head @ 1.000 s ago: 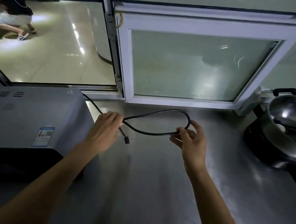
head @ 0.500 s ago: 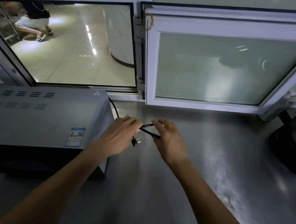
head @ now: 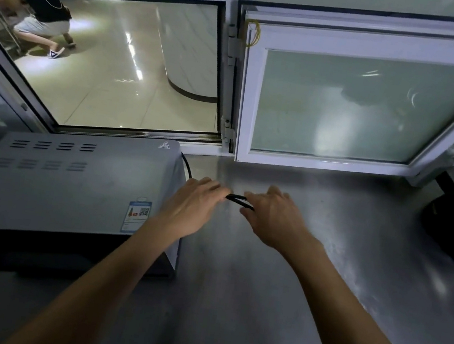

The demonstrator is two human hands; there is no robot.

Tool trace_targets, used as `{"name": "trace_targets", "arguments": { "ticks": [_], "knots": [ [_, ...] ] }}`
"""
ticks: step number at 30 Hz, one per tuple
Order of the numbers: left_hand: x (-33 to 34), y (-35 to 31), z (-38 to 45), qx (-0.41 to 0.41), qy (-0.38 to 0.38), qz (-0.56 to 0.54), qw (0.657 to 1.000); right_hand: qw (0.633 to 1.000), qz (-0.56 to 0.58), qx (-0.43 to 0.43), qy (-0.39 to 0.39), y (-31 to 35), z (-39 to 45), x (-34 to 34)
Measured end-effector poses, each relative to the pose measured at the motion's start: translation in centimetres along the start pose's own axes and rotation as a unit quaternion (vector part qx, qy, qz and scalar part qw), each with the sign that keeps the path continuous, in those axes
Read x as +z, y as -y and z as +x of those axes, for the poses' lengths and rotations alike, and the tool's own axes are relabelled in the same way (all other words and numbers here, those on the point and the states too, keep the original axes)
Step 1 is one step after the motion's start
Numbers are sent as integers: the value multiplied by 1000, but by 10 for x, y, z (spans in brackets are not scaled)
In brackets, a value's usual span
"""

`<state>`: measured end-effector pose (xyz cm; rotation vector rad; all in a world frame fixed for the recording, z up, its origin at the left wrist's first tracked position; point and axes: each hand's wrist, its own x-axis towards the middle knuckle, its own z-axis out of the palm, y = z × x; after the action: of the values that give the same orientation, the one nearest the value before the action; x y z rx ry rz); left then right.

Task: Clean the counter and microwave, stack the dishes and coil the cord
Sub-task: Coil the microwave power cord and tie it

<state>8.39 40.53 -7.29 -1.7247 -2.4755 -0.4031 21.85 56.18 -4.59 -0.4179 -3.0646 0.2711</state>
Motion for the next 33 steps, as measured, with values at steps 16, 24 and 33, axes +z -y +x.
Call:
{"name": "trace_targets", "arguments": {
  "ticks": [16, 24, 33],
  "knots": [
    [23, 6, 0, -172, 4, -92, 981, 929, 292, 77, -215, -17, 5, 31],
    [41, -9, 20, -192, 8, -166, 967, 808, 494, 200, -250, -13, 21, 32],
    [52, -4, 35, -147, -19, -208, 967, 690, 633, 240, -258, -5, 40, 27]
  ]
}}
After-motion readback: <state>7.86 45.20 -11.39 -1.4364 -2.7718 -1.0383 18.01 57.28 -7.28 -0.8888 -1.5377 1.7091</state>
